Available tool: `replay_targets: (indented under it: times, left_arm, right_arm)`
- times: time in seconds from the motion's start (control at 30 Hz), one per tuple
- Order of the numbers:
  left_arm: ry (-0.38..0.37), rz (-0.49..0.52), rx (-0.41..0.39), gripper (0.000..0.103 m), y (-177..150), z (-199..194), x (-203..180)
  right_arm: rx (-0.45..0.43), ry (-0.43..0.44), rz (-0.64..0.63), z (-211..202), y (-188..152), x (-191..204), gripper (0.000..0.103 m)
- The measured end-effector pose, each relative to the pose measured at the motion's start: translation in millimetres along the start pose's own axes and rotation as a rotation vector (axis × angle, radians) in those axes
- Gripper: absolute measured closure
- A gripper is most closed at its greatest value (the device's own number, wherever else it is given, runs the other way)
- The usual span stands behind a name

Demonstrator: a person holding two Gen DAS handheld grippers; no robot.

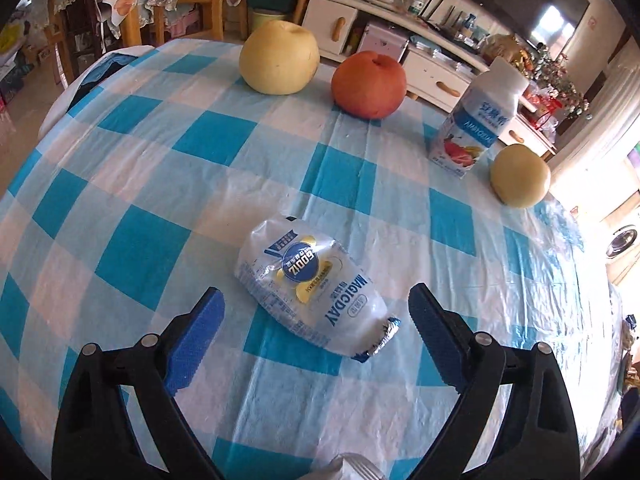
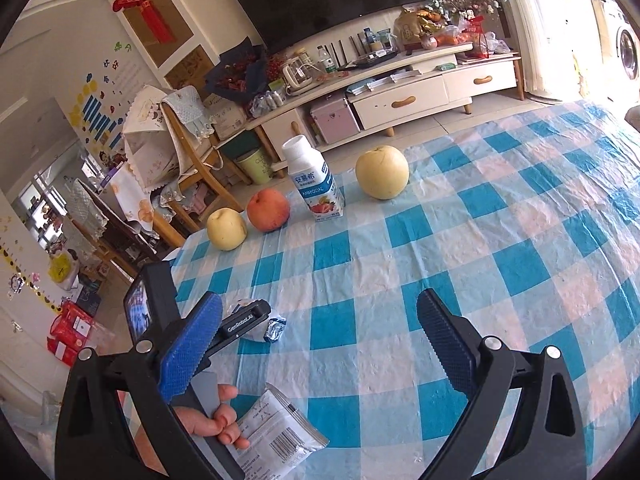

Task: Collect trash
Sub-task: 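Grasp the white MAGICDAY milk bag with the left gripper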

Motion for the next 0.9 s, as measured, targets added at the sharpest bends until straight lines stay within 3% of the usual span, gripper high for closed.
replay_targets:
  times: [0.07,0.33,0.47,0.67,0.9]
  left_arm:
    - [0.019,-0.004,0.013,0.020,2,7,0]
    - [0.083,0.095,-0.014,0.030,12,14,-6]
    - [0.119,0.168,-0.037,0.046,12,13,-5]
    - [0.085,0.225,-0.040,0.046,11,11,4]
    - [0.045,0.195,-0.067,0.047,11,-4,38]
  right_arm:
    - [0.018,0.004,0.007,3,-3,-3,0.006]
    - [0.101,-0.011,-0.025,16,-25,-6,0.006]
    - [0.157,-0.026,-0.051,23,-41,-6,0.006]
    - [0.270,-0.004,-0.077,35,-73,1,0.006]
    - [0.473,0.062,-0.101,54,-132,24,0.006]
Point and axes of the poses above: each gripper's, at about its wrist camera, not at the fingertips, and z roughly the way its jaws point, x to its left, y to its top, the point moved 10 cm from there along z, roughly the way its jaws point
